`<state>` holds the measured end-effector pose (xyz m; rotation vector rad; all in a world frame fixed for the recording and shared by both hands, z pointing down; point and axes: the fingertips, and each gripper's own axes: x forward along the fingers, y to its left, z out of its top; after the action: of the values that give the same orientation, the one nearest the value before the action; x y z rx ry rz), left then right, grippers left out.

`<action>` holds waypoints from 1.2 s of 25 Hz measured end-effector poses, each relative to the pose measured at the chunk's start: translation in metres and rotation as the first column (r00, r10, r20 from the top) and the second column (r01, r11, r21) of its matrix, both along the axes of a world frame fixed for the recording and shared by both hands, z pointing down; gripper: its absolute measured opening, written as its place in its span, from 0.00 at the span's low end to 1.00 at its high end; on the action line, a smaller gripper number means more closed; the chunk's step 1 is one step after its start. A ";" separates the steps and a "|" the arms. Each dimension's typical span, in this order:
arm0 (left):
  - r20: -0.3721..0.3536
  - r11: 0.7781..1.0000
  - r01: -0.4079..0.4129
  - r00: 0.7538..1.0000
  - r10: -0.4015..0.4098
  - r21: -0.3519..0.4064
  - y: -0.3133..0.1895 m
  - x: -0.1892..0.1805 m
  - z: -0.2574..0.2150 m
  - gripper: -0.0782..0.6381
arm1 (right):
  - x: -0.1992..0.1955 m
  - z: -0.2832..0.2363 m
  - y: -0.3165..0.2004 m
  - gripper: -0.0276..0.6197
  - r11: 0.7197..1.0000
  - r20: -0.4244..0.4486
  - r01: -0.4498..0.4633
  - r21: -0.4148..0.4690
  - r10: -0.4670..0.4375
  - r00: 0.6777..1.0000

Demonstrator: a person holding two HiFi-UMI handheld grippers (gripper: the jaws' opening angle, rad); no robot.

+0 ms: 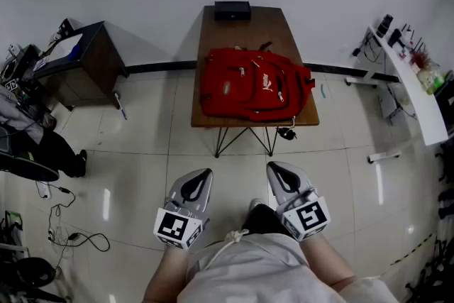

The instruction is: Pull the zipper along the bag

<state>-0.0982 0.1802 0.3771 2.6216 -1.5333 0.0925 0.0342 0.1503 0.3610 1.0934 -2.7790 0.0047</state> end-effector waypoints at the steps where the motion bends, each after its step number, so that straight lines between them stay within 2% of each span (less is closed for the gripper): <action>1: -0.002 1.000 0.002 1.000 -0.002 -0.003 -0.005 -0.003 0.003 0.12 | -0.003 0.002 -0.006 0.05 1.000 0.001 0.000 -0.007 0.000 1.000; 6: -0.005 1.000 0.015 1.000 -0.015 -0.011 -0.046 -0.016 0.016 0.12 | -0.017 0.009 -0.048 0.05 1.000 -0.010 0.012 -0.011 -0.012 1.000; 11: 0.007 0.999 0.033 0.999 -0.033 -0.025 -0.112 -0.029 0.027 0.12 | -0.026 0.021 -0.124 0.05 0.999 -0.009 0.023 -0.023 -0.024 1.000; 15: 0.028 0.998 0.024 0.999 -0.023 -0.050 -0.182 -0.033 0.038 0.12 | -0.036 0.028 -0.199 0.05 0.999 -0.028 0.053 -0.012 -0.053 0.998; 21: 0.014 0.998 -0.006 1.000 0.007 -0.065 -0.293 -0.022 0.044 0.12 | -0.038 0.039 -0.308 0.05 0.997 -0.029 0.064 -0.047 -0.065 0.997; 25: 0.029 0.995 -0.045 0.998 0.048 -0.091 -0.346 -0.014 0.052 0.12 | -0.033 0.058 -0.358 0.05 0.996 -0.087 0.047 -0.082 -0.054 0.995; 30: 0.046 0.985 -0.083 0.995 0.091 -0.152 -0.389 -0.007 0.076 0.12 | -0.029 0.091 -0.394 0.05 0.989 -0.151 0.057 -0.138 -0.078 0.985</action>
<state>-0.1047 -0.2090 0.4529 2.5857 -1.3681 0.2745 0.0054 -0.2435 0.4521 0.9252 -2.6322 0.0915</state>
